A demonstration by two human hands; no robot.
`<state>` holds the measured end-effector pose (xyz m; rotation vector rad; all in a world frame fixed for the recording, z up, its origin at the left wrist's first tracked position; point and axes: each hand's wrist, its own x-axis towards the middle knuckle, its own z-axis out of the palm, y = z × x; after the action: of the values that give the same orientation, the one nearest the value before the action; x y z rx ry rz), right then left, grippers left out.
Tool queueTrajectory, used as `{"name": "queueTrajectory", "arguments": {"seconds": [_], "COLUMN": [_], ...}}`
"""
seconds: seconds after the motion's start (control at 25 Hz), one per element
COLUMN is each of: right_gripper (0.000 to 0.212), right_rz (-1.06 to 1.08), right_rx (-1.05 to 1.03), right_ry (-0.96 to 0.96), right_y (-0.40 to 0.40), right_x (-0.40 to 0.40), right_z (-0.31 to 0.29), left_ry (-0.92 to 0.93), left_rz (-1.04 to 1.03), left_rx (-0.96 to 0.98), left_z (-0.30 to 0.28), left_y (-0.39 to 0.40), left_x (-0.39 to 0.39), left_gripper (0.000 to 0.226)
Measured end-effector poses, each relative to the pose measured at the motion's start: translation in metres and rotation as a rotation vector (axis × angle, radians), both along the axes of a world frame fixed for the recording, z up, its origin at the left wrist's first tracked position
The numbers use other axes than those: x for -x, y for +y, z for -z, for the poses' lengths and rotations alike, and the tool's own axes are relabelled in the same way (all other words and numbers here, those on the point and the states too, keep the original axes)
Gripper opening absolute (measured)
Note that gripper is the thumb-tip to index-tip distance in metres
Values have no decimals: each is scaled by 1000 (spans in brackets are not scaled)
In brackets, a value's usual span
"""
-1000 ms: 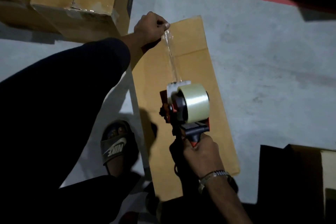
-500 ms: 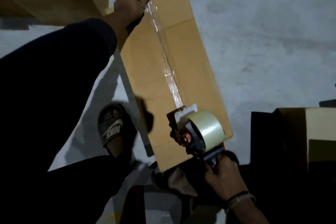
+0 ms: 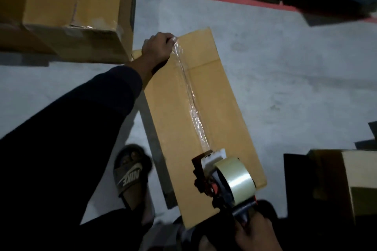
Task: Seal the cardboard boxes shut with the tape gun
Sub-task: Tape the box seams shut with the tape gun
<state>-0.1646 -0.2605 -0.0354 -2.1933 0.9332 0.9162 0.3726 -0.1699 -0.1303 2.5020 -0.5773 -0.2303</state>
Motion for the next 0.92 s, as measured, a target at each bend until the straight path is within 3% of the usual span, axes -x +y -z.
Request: {"name": "queueTrajectory", "arguments": {"seconds": [0.12,0.2,0.4,0.48,0.6,0.68,0.8,0.92], "right_gripper": [36,31,29,31,31,37,38,32], "right_rz": [20,128,182,216,240,246,254,253], "right_rx": [40,44,96,104,77,78,53,17], "right_ry": [45,6,-78,-116,-194,-209,-220,-233], "right_y": [0,-2,13,19,22,19,17,18], "right_x": [-12,-16,-1,4,9,12,15,12], "right_z": [-4,-6,-13,-11,-7,-3,-4,-7], "left_ry": [-84,-185,-262,-239,-123,-35,64,222], "left_rz": [115,240,732,610,75,-89,-122,-353], "left_rx": [-198,-277,-396,-344,-138,-100,-233,-282], "left_z": [3,7,6,0,-19,-32,-37,-27], "left_y": [2,13,44,52,51,43,35,34], "left_x": [29,69,191,238,301,325,333,329], "left_gripper": [63,76,69,68,63,65,102,142]}}
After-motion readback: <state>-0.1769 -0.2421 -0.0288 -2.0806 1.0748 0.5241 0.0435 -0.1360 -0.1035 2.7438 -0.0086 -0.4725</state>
